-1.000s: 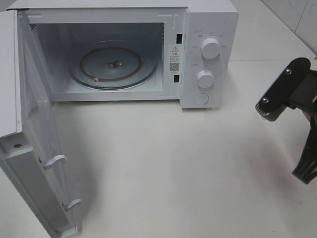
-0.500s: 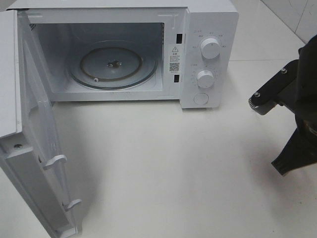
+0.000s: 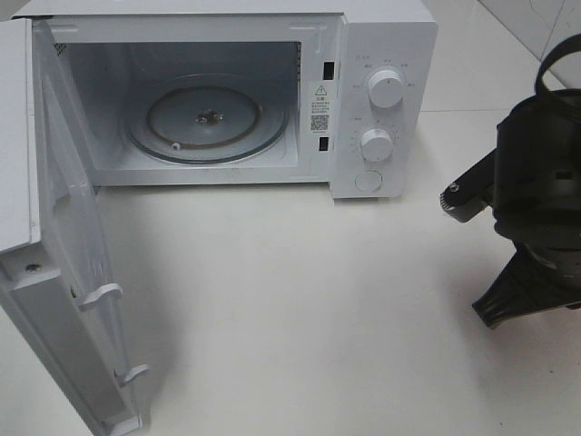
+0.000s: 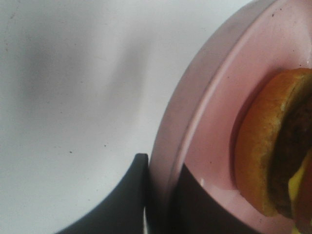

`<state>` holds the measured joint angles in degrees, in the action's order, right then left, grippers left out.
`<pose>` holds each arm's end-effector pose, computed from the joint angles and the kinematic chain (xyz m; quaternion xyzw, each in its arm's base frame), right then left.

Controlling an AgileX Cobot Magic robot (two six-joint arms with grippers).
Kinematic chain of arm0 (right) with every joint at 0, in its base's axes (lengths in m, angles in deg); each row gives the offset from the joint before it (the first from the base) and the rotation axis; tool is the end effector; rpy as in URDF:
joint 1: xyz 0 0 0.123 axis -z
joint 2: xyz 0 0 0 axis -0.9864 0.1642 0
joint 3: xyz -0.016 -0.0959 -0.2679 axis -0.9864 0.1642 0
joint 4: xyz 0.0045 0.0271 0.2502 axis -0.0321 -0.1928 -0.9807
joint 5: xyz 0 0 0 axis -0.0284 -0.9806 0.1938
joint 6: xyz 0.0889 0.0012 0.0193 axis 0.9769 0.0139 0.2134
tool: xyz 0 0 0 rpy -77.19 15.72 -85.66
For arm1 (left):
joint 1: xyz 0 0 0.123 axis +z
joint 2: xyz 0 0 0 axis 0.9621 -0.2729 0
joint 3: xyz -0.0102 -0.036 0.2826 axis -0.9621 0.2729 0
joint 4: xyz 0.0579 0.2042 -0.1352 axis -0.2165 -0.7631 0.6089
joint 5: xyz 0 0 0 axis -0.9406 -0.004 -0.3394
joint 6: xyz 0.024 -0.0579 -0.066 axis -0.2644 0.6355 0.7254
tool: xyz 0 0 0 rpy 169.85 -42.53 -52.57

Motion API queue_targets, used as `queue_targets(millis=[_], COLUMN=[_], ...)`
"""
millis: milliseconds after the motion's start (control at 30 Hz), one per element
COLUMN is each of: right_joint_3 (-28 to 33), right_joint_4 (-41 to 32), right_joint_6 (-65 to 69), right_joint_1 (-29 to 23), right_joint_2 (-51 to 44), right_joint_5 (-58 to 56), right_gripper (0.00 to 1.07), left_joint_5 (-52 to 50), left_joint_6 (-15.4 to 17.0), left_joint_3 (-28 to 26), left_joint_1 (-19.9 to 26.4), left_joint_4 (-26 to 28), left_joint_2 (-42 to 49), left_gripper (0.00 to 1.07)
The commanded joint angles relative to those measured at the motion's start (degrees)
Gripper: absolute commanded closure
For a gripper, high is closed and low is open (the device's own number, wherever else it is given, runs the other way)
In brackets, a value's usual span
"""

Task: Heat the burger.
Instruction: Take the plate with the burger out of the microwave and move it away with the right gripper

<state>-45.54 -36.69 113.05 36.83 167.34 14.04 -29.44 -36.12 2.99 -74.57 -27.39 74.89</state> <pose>0.2039 0.1156 0.1803 -0.1707 0.9257 -0.3025 0.1498 -0.0059 0.0029 0.2813 -0.0294 0.8445 -0.0040 0.5348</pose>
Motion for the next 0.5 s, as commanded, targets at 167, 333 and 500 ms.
queue_targets(millis=[167,333,500], right_joint_3=[-0.5,-0.5,-0.2], right_joint_4=[1.9,1.9,1.9], right_joint_6=[3.2,4.2,7.9], right_joint_1=[4.4,5.8,6.5], right_joint_2=[4.0,6.8,9.3], right_joint_5=[2.6,4.4,6.5], right_gripper=[1.07,1.06,1.05], left_joint_5=[-0.6,-0.6,-0.6], left_joint_6=[0.2,0.2,0.2], left_joint_3=[0.2,0.2,0.2], left_joint_1=[0.1,0.1,0.1], left_joint_4=[0.2,0.2,0.2], left_joint_2=[1.0,1.0,1.0], left_gripper=[0.07,0.07,0.07])
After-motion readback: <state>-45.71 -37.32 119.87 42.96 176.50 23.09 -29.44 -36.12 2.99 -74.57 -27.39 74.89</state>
